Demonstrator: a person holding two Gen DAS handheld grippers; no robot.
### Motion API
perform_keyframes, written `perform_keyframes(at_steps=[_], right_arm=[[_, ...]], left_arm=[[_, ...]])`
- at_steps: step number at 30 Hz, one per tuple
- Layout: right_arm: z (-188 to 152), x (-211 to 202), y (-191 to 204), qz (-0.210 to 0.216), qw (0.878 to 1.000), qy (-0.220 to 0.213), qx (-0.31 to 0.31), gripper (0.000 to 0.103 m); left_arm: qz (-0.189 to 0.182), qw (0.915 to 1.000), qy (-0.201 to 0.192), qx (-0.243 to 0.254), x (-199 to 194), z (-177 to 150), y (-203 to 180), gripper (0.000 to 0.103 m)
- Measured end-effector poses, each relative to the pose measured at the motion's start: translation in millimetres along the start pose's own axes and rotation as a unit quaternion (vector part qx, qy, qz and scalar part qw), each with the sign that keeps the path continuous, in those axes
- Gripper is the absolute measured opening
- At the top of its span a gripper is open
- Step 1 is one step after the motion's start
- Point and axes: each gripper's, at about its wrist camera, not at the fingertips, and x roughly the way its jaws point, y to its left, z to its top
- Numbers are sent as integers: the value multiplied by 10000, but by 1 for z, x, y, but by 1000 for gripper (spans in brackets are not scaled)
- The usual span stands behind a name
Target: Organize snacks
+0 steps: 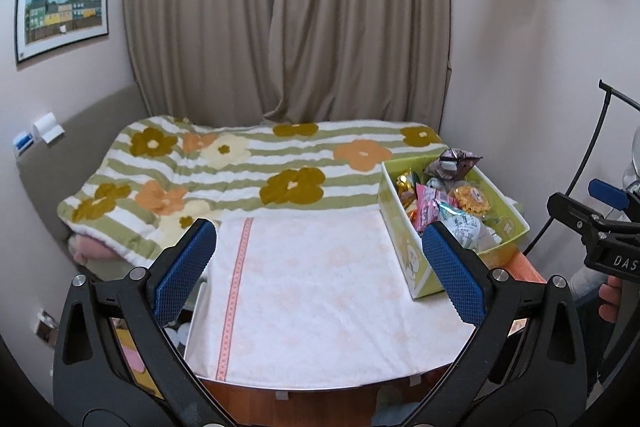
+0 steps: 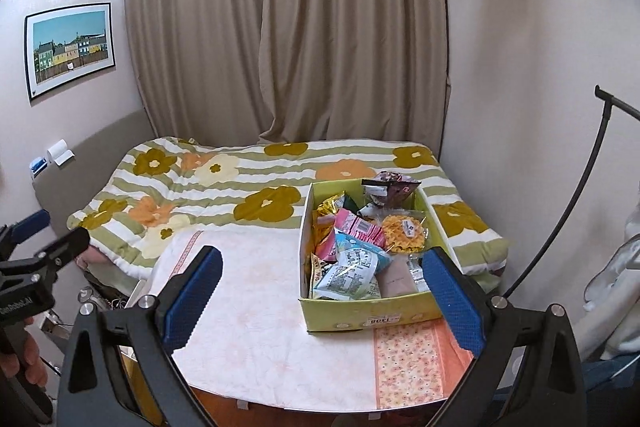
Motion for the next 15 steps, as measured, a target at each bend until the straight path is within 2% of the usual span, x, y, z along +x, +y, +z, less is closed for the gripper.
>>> perform_keyframes(at_steps=[15], right_arm=[[-1,-1,5,-82,9999,-86,39,100]], left_arm=[[-73,9998,-145,67,-4,2,1,102]])
